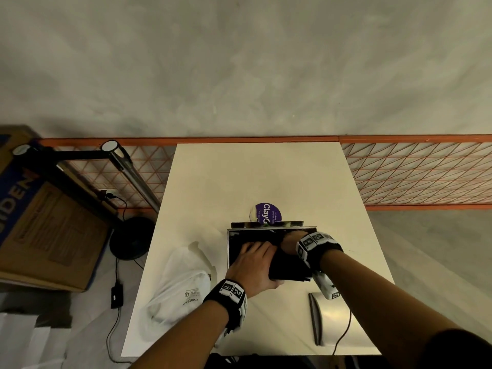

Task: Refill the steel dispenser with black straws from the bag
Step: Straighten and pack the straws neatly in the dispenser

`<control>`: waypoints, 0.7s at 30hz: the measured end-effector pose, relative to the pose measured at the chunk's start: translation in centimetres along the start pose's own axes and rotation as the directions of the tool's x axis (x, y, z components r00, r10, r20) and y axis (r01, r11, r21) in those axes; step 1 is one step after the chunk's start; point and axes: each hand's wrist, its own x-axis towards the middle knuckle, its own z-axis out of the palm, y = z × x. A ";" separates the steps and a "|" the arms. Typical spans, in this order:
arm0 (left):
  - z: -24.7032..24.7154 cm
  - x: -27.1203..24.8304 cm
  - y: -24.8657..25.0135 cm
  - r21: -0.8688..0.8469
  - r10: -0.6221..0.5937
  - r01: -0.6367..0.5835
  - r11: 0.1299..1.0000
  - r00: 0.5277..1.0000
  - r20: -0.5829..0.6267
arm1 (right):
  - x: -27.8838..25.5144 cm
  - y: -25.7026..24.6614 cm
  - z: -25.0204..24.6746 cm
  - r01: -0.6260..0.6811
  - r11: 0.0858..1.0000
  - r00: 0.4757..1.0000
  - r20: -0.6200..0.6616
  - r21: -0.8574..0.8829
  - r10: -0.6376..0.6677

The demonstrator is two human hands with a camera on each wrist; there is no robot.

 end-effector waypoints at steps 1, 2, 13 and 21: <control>0.0 0.1 0.0 0.004 -0.001 0.001 1.000 1.000 0.003 | -0.4 -0.1 -0.4 0.005 1.000 1.000 0.001 -0.005 -0.005; 0.0 0.1 0.0 0.007 -0.001 0.001 1.000 1.000 0.002 | -0.7 -0.3 -0.7 -0.002 1.000 1.000 0.014 -0.012 0.002; -0.3 0.3 -0.2 0.019 0.001 -0.001 1.000 1.000 0.025 | -6.0 -4.5 -4.2 0.040 0.999 0.999 0.007 -0.003 -0.040; -0.6 0.6 -0.4 -0.013 0.008 -0.007 1.000 0.997 0.072 | -6.6 -4.2 -4.8 0.077 0.997 0.996 0.036 -0.008 -0.077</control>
